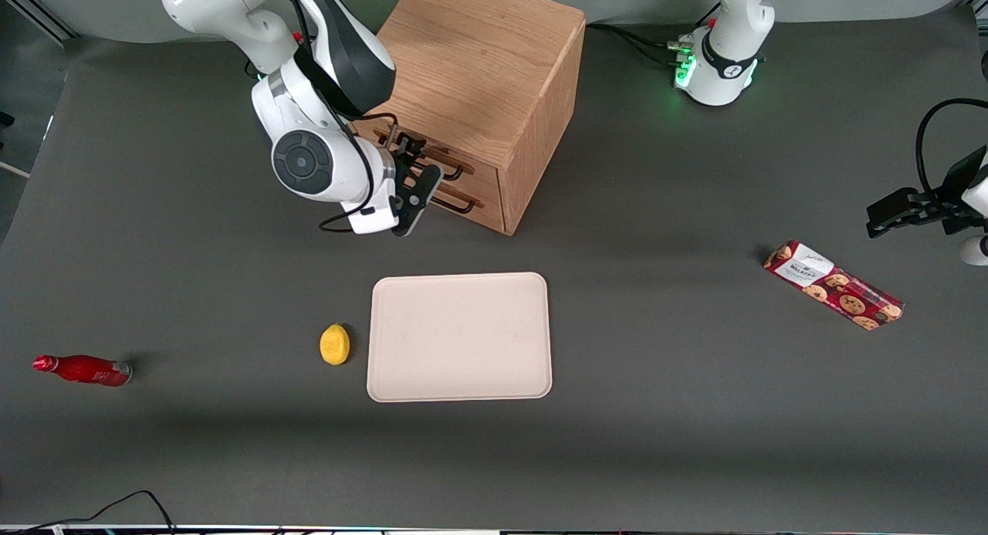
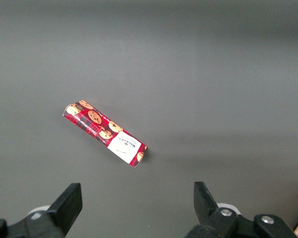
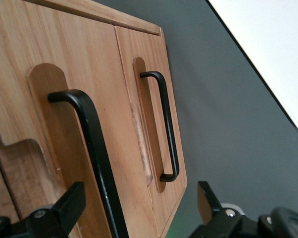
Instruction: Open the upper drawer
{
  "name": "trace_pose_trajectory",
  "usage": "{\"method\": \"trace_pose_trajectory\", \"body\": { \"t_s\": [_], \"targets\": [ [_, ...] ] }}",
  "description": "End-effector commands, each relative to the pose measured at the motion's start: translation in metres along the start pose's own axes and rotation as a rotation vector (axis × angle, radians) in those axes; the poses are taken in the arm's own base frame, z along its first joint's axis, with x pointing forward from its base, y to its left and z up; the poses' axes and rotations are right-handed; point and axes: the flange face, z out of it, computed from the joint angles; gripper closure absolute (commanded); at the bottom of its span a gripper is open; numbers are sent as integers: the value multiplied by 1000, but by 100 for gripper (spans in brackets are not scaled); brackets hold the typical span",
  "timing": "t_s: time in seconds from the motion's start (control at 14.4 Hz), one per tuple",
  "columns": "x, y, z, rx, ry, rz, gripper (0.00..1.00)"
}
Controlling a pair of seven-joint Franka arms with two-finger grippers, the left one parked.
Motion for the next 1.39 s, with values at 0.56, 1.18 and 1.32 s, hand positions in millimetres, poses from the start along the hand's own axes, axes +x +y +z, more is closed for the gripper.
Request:
{"method": "trace_pose_trajectory", "body": {
  "t_s": [0.56, 1.18, 1.32],
  "targets": [
    [6, 12, 27, 17, 29, -22, 0],
    [9, 23, 31, 11, 32, -10, 0],
    [9, 32, 33, 12, 31, 4, 0]
  ]
}}
